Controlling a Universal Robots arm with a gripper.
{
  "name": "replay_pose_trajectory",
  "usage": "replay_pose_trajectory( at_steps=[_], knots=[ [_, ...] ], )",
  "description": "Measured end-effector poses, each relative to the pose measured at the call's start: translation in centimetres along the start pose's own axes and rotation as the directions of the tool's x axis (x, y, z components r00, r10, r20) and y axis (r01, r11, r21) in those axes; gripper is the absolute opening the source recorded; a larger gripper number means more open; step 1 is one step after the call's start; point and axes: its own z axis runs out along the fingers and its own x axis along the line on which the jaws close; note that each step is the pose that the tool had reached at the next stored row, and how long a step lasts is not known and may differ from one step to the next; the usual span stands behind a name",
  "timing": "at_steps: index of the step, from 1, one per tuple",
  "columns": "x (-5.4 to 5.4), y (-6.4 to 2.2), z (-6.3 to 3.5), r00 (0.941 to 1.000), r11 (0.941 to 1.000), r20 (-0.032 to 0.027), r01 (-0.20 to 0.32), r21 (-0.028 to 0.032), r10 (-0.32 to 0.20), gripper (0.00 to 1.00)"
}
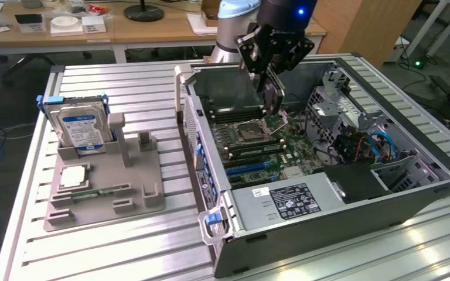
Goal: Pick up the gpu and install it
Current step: 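Pick up the gpu and move the gpu toward the slot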
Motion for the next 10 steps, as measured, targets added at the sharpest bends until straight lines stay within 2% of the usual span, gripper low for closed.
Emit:
replay_pose_trajectory(
  at_steps=[10],
  knots=[
    [-2.9,0.03,0.1,1.0,1.0,0.0008,0.0,0.0,0.0,0.28]
  ],
)
